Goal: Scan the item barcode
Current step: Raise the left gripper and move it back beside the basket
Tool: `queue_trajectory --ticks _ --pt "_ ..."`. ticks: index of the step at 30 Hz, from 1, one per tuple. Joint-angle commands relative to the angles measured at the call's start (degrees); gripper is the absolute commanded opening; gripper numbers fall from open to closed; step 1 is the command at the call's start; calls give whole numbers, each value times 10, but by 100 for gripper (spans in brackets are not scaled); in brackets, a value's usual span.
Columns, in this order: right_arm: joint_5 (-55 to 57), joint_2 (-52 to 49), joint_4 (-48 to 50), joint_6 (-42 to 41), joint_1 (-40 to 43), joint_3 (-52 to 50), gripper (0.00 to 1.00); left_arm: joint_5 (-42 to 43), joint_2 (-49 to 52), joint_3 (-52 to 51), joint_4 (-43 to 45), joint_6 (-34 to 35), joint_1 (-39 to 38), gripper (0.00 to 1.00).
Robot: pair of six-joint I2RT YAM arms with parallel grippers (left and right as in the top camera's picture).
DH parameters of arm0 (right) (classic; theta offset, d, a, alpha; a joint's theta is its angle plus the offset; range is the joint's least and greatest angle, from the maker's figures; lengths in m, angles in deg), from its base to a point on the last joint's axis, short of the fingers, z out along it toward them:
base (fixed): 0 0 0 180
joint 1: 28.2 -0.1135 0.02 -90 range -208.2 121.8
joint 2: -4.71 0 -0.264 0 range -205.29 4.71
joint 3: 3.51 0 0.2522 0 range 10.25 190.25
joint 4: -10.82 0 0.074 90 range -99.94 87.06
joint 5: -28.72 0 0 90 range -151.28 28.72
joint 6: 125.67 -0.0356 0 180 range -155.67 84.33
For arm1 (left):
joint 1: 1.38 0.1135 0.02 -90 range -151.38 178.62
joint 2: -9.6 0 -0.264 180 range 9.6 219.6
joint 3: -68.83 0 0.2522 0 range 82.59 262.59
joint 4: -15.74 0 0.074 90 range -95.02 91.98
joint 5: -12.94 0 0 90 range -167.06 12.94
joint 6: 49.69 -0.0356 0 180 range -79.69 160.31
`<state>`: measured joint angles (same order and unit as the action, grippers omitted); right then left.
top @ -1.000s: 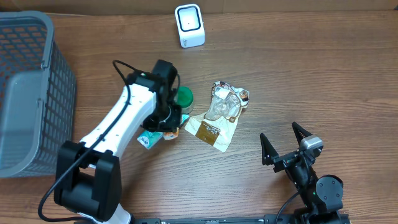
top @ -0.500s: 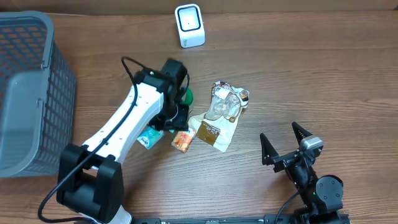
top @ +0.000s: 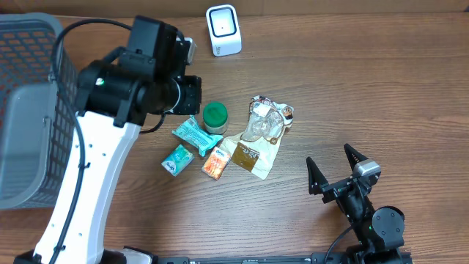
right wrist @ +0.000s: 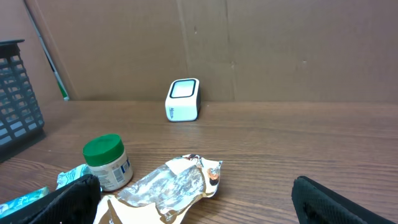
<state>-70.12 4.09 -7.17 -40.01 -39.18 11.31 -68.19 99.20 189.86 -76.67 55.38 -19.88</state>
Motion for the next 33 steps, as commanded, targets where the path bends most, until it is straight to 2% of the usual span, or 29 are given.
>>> queue_trajectory --ticks 1,5,13,22,27,28,30,31,32,33 --pt "-3 5 3 -3 -3 -6 100 -2 -3 5 -6 52 9 4" --pt "-3 5 3 -3 -3 -6 100 29 -3 5 -7 136 16 4" --pt "-3 5 3 -3 -3 -6 100 47 -2 5 -11 139 16 4" --pt "-3 5 2 -3 -3 -6 100 47 -2 5 -13 216 16 4" --pt "-3 5 2 -3 -3 -6 100 40 -1 5 -7 218 16 5" --pt "-3 5 2 -3 -3 -6 100 40 0 5 -6 218 16 19" --pt "-3 5 2 -3 -3 -6 100 40 3 5 -6 218 16 73" --pt "-3 5 2 -3 -3 -6 100 40 3 5 -6 217 16 79" --pt "-3 5 2 -3 -3 -6 100 40 4 5 -7 211 16 59" --pt "-3 5 2 -3 -3 -6 100 40 4 5 -7 197 16 4"
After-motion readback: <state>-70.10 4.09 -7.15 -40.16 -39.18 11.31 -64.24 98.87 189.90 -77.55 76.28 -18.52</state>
